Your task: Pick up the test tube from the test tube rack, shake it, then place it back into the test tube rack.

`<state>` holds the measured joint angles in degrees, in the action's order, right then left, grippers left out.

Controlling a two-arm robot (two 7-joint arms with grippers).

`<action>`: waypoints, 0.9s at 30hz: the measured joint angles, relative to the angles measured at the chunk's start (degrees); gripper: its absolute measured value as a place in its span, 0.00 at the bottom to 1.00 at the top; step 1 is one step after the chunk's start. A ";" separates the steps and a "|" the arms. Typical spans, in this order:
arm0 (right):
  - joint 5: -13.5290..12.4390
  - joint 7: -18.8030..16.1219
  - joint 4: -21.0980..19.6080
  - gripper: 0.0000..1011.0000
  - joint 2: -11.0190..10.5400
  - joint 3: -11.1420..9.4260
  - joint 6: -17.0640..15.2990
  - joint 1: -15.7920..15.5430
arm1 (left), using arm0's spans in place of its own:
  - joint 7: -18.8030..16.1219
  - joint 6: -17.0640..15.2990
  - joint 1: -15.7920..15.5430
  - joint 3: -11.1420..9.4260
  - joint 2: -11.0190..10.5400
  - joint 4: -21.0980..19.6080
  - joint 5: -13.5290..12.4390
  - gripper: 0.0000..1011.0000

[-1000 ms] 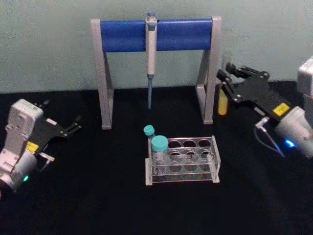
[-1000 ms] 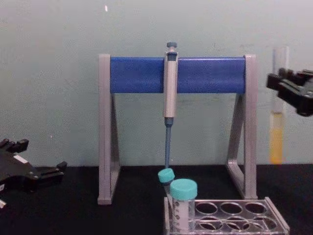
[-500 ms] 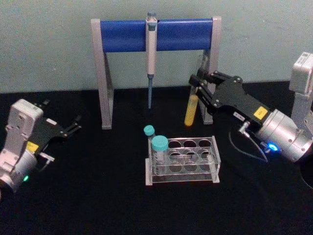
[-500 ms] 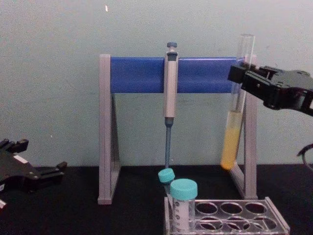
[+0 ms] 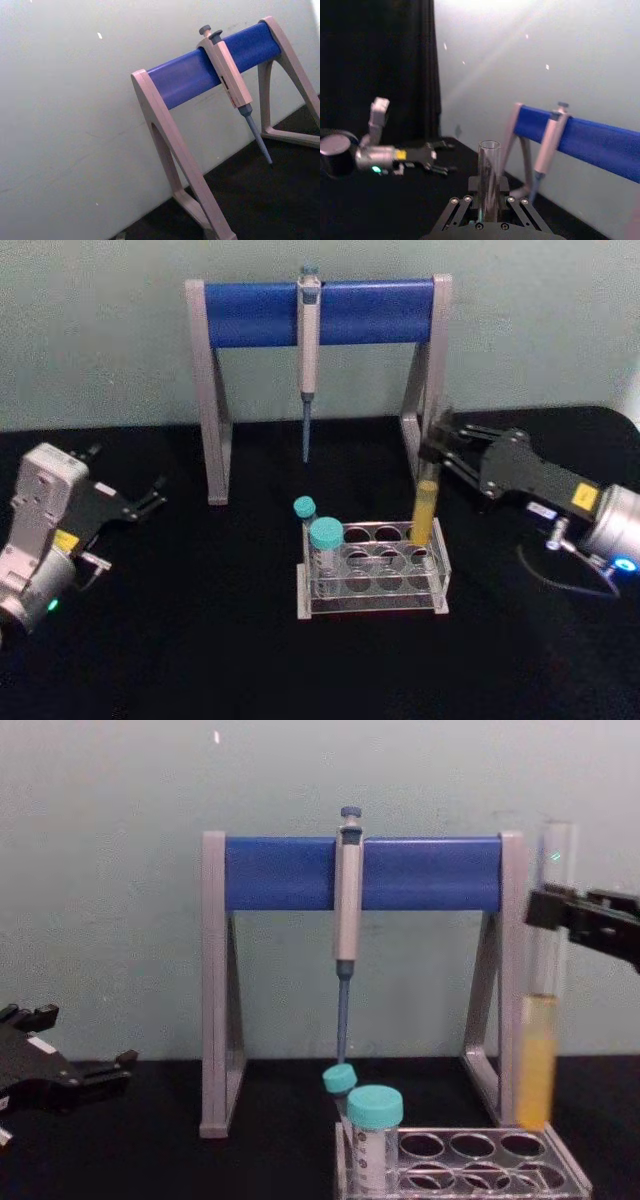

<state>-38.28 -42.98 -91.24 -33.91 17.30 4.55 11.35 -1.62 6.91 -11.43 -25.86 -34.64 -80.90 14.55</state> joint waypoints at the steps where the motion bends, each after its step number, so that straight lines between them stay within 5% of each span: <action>1: 0.31 0.36 -0.16 0.23 -0.49 -0.16 0.18 -0.23 | 0.00 0.00 0.00 0.00 0.00 0.00 0.00 0.99; 7: 5.34 5.69 -0.12 0.23 -2.01 -0.76 3.76 -0.82 | 0.00 0.00 0.00 0.00 0.00 0.00 0.00 0.99; 16: 13.56 14.64 2.63 0.23 3.27 -0.78 7.42 1.33 | 0.00 0.00 0.00 0.00 0.00 0.00 0.00 0.99; 27: 12.86 13.26 5.03 0.23 8.86 0.61 7.67 3.54 | 0.00 0.00 0.00 0.00 0.00 0.00 0.00 0.99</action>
<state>-25.42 -29.72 -86.22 -25.05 17.91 12.22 14.89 -1.62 6.91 -11.43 -25.86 -34.65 -80.90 14.55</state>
